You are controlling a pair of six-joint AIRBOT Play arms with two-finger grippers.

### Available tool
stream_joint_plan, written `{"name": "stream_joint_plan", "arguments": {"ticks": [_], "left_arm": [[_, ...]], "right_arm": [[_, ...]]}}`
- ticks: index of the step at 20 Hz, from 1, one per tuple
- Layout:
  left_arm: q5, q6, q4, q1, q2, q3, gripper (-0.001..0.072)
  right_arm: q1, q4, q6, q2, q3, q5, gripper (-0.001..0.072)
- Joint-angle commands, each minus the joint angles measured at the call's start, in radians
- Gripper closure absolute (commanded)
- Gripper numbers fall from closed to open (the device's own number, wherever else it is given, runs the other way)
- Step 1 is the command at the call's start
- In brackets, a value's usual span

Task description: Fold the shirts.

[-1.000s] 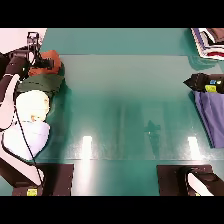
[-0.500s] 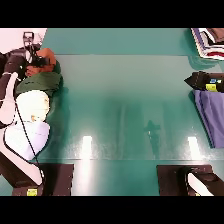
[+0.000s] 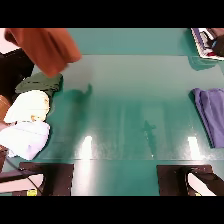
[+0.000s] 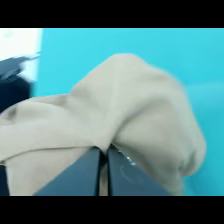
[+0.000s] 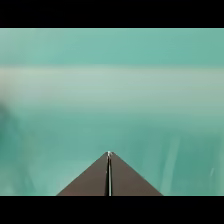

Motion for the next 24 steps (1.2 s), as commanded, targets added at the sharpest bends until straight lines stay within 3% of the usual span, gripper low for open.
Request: {"name": "stream_joint_plan", "arguments": {"ticks": [1,7,8,9,10,12,15,20,24], "left_arm": [[-0.203,-0.026,0.005,-0.224,0.114,-0.001,0.0684],[-0.068,-0.138,-0.059,-0.591,0.050,-0.352,0.0677],[-0.001,-0.135,-0.100,-0.615,0.036,-0.406,0.0502],[0.069,-0.135,-0.124,-0.621,0.017,-0.436,0.0191],[0.102,-0.136,-0.117,-0.615,0.005,-0.436,0.0158],[0.129,-0.146,-0.087,-0.541,0.006,-0.432,0.0158],[0.097,-0.172,-0.109,-0.315,-0.011,-0.456,0.0158],[0.106,-0.120,-0.480,0.030,-0.119,-0.624,0.0159],[0.131,-0.108,-0.526,0.091,-0.208,-0.718,0.0159]], "right_arm": [[0.002,0.000,-0.022,-0.044,0.141,0.046,0.0691],[0.002,0.000,-0.037,-0.079,0.217,0.167,0.0691],[0.002,0.000,-0.037,-0.079,0.217,0.179,0.0691],[0.002,0.000,-0.037,-0.079,0.217,0.185,0.0691],[0.002,0.000,-0.037,-0.079,0.217,0.185,0.0691],[0.002,0.002,-0.037,-0.078,0.217,0.185,0.0691],[0.007,0.002,-0.037,-0.078,0.217,0.185,0.0691],[0.007,0.008,-0.037,-0.079,0.217,0.193,0.0691],[0.007,0.009,-0.037,-0.079,0.216,0.193,0.0692]]}}
